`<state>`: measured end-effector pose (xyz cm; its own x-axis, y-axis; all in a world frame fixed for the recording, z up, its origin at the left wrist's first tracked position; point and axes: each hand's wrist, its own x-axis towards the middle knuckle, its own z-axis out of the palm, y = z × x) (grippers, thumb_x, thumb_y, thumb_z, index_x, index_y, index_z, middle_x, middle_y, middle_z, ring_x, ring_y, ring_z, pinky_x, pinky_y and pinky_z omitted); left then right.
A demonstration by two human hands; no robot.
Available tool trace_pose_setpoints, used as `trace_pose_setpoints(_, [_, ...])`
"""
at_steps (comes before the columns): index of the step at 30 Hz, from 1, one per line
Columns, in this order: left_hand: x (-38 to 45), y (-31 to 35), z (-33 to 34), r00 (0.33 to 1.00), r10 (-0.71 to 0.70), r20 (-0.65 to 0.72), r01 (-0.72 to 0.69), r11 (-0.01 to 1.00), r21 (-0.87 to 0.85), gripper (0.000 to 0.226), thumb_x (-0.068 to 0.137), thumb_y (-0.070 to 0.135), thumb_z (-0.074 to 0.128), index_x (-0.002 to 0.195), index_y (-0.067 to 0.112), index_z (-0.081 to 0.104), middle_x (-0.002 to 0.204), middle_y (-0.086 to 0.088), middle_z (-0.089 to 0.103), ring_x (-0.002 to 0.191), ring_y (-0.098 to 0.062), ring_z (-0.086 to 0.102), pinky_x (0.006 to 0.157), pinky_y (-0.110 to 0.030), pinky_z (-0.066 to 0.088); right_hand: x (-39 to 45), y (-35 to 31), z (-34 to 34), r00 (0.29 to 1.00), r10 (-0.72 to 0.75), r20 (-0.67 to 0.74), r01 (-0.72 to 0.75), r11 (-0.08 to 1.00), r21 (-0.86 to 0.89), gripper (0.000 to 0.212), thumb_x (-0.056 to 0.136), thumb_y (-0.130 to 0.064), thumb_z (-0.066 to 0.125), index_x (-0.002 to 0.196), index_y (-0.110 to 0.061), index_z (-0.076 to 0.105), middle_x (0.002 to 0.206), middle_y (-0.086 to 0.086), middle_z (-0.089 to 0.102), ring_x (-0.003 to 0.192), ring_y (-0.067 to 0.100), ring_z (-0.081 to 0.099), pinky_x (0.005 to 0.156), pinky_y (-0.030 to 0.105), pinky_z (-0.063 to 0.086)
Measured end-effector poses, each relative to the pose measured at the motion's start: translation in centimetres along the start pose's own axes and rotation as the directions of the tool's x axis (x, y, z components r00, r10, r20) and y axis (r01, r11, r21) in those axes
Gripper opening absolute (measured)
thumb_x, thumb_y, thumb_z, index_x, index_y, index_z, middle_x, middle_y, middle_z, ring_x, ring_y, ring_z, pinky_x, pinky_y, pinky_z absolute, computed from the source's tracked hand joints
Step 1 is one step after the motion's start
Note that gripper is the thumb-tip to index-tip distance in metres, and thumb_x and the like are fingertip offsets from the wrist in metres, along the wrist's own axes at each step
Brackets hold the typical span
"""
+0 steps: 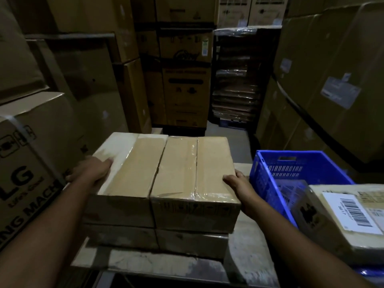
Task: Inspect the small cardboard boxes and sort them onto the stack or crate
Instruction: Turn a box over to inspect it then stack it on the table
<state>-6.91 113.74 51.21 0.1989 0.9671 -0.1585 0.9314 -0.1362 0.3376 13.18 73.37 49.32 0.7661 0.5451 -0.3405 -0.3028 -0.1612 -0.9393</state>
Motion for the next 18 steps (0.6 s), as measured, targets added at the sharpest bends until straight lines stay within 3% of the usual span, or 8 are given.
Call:
trace_pose_setpoints(4, [-1.8, 0.9, -0.4, 1.0, -0.026, -0.004, 0.026, 0.998, 0.061, 0.094, 0.087, 0.07, 0.046, 0.151, 0.005, 0.026, 0.15, -0.028, 0.034, 0.134, -0.05, 0.035, 0.111, -0.06, 0.026, 0.4, 0.0, 0.7, 0.999, 0.005, -0.048, -0.005, 1.0, -0.014, 0.063, 0.094, -0.016, 0.061, 0.15, -0.022, 0.032, 0.122, 0.006, 0.057, 0.109, 0.026, 0.062, 0.097, 0.043, 0.053])
trace_pose_setpoints(8, [-2.9, 1.7, -0.9, 1.0, 0.001, 0.002, -0.001, 0.999, 0.05, 0.093, 0.087, 0.066, 0.048, 0.154, 0.007, 0.021, 0.155, -0.028, 0.026, 0.139, -0.049, 0.027, 0.112, -0.064, 0.019, 0.4, -0.5, 0.3, 1.0, 0.023, -0.016, -0.025, 0.994, -0.11, 0.065, 0.093, -0.033, 0.064, 0.149, -0.023, 0.033, 0.124, 0.003, 0.058, 0.108, 0.026, 0.064, 0.095, 0.048, 0.054])
trace_pose_setpoints(12, [-6.6, 5.9, -1.0, 0.961, 0.255, -0.104, -0.252, 0.967, 0.042, 0.086, 0.087, 0.064, 0.051, 0.154, 0.022, 0.016, 0.161, -0.022, 0.01, 0.145, -0.049, 0.008, 0.11, -0.071, 0.015, -0.4, -1.5, -0.8, 0.96, -0.195, -0.201, 0.143, 0.959, -0.244, 0.057, 0.099, -0.039, 0.056, 0.151, -0.025, 0.037, 0.142, 0.002, 0.048, 0.128, 0.025, 0.051, 0.093, 0.036, 0.041])
trace_pose_setpoints(14, [-9.5, 9.6, -0.6, 0.891, 0.448, -0.072, -0.452, 0.89, -0.058, 0.079, 0.093, 0.06, 0.048, 0.155, 0.021, 0.019, 0.163, -0.018, 0.009, 0.147, -0.045, 0.006, 0.111, -0.066, 0.019, -1.5, -2.5, -2.1, 0.902, -0.303, -0.306, 0.24, 0.944, -0.227, 0.05, 0.098, -0.035, 0.057, 0.145, -0.021, 0.047, 0.146, 0.005, 0.051, 0.124, 0.018, 0.05, 0.096, 0.033, 0.039])
trace_pose_setpoints(18, [-19.5, 18.8, 1.5, 0.621, 0.784, -0.007, -0.743, 0.586, -0.322, 0.068, 0.097, 0.049, 0.051, 0.154, 0.016, 0.03, 0.157, -0.016, 0.033, 0.142, -0.037, 0.033, 0.111, -0.05, 0.034, -6.3, -3.8, -7.9, 0.754, -0.414, -0.51, 0.332, 0.91, -0.248, 0.037, 0.091, -0.035, 0.062, 0.125, -0.02, 0.063, 0.118, 0.001, 0.069, 0.111, 0.019, 0.063, 0.099, 0.035, 0.047])
